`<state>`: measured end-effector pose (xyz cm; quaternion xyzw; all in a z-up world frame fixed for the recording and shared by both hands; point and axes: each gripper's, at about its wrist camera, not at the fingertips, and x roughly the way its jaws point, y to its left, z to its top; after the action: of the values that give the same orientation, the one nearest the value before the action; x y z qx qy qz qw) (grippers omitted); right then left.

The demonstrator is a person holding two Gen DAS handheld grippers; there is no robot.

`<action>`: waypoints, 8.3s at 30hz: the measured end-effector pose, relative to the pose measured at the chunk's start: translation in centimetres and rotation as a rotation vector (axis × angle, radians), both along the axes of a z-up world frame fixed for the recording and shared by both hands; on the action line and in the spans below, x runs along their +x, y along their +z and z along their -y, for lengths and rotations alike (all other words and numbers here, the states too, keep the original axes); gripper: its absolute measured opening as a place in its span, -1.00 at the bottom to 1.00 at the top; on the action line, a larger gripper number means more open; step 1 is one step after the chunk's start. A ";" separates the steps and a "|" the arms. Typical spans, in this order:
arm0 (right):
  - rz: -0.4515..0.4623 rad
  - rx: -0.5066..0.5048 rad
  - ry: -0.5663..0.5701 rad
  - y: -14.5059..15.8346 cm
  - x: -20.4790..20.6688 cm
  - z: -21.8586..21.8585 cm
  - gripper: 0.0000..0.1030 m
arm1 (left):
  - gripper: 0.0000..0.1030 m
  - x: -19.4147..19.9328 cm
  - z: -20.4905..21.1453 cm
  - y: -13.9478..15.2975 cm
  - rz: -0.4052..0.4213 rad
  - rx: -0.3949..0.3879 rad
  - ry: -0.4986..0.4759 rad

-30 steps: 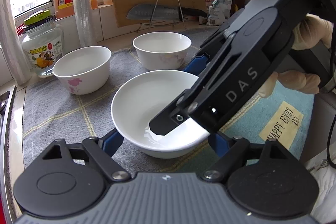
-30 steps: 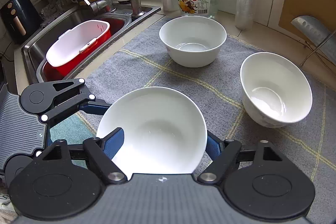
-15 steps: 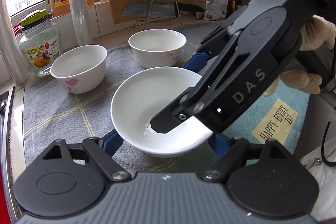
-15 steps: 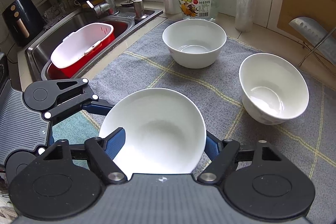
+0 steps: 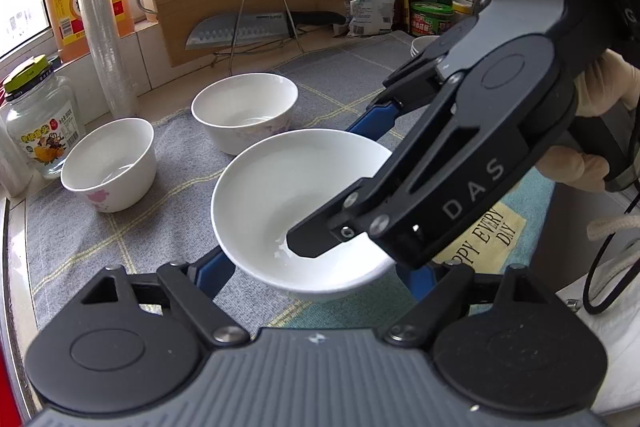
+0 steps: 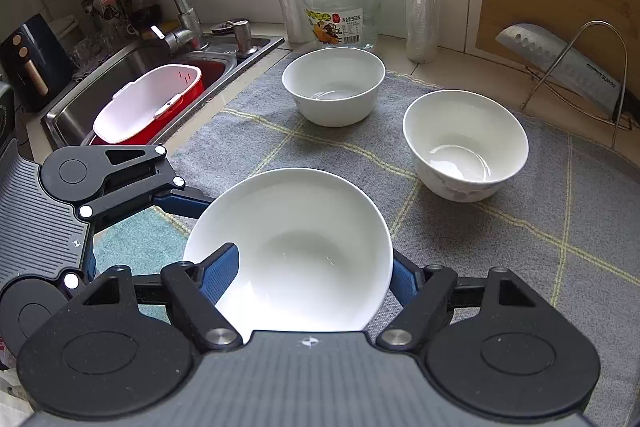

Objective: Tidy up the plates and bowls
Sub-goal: 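Carry the held white bowl with the right tool toward the plate stack, then lower the bowl onto the mat beside the plates and open the right tool, then pull the right tool back from the bowl while moving the left tool toward another white bowl, then close the left tool on the white bowl rim and lift it, then carry the held bowl with the left tool over the placed white bowl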

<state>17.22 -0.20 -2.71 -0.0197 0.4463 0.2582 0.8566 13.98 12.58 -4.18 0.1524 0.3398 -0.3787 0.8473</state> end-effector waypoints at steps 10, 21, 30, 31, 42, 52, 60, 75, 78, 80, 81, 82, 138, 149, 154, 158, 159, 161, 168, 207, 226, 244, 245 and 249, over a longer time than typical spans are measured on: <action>0.003 -0.025 -0.106 -0.1 -1.9 4.6 0.60 | 0.67 -0.2 4.4 0.5 0.001 -0.004 -0.101; 0.011 -0.038 -0.197 -0.2 -2.2 9.2 0.60 | 0.67 0.2 9.0 0.2 0.005 -0.006 -0.184; 0.020 -0.066 -0.238 -0.5 -1.4 11.9 0.61 | 0.67 1.6 11.5 -0.3 0.013 -0.026 -0.220; 0.021 -0.065 -0.241 -0.5 -1.3 12.2 0.61 | 0.67 1.8 11.8 -0.4 0.012 -0.026 -0.222; 0.014 -0.071 -0.270 -1.6 0.9 15.1 0.61 | 0.67 3.8 14.9 -1.0 0.028 -0.017 -0.247; 0.010 -0.080 -0.275 -2.5 2.1 15.9 0.61 | 0.67 5.3 16.3 -1.8 0.007 -0.013 -0.235; 0.005 -0.079 -0.271 -2.8 2.5 15.9 0.61 | 0.67 5.3 16.3 -1.8 0.010 -0.004 -0.231; -0.003 -0.063 -0.269 -3.4 2.7 15.5 0.95 | 0.94 5.3 15.3 -2.5 0.002 -0.019 -0.197; 0.014 -0.066 -0.275 -3.0 2.2 15.6 1.00 | 0.98 5.2 14.5 -2.5 -0.002 -0.009 -0.161; 0.023 -0.078 -0.282 -2.7 1.9 15.7 1.00 | 0.98 5.1 13.6 -2.4 -0.012 -0.013 -0.134; 0.027 -0.084 -0.285 -2.6 1.8 15.6 1.00 | 0.98 5.0 13.2 -2.4 -0.019 -0.019 -0.120; 0.032 -0.089 -0.287 -2.4 1.6 15.6 1.00 | 0.98 4.8 12.8 -2.3 -0.025 -0.025 -0.107; 0.218 -0.204 -0.086 -1.8 4.1 6.5 1.00 | 0.97 12.6 4.0 2.1 -0.101 -0.025 0.269; 0.178 -0.227 -0.105 -2.8 6.5 4.8 1.00 | 0.95 19.2 6.6 1.1 -0.166 0.015 0.149; 0.169 -0.249 -0.099 -3.2 7.5 4.2 1.00 | 0.88 21.2 7.2 -0.1 -0.213 0.041 0.134; 0.166 -0.271 -0.090 -3.4 7.9 3.7 1.00 | 0.76 21.9 7.5 -0.6 -0.229 0.062 0.123; 0.166 -0.270 -0.085 -3.4 8.0 3.6 1.00 | 0.73 22.0 7.5 -0.7 -0.230 0.067 0.119; 0.165 -0.271 -0.083 -3.4 8.2 3.3 1.00 | 0.72 22.3 7.7 -0.8 -0.232 0.077 0.113; 0.164 -0.285 -0.054 -3.4 8.8 2.3 0.97 | 0.66 22.7 7.9 -1.3 -0.254 0.094 0.089; 0.128 -0.245 -0.059 -3.7 10.6 2.3 0.69 | 0.24 23.4 9.0 -1.2 -0.269 0.161 -0.046; 0.172 -0.239 -0.080 -1.5 7.7 3.0 0.69 | 0.24 20.4 9.2 1.6 -0.210 0.136 -0.055; 0.204 -0.215 -0.131 0.4 2.6 5.2 0.69 | 0.24 15.2 11.0 4.1 -0.159 0.116 -0.096; 0.205 -0.215 -0.137 0.5 2.3 5.4 0.69 | 0.24 14.9 11.2 4.3 -0.156 0.116 -0.101; 0.214 -0.222 -0.166 0.8 1.1 6.5 0.69 | 0.25 13.9 12.6 4.7 -0.141 0.116 -0.128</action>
<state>18.28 -6.70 -1.88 -0.1048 0.3787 0.1322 0.9100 27.91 0.02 0.55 0.1955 0.4095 -0.4215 0.7851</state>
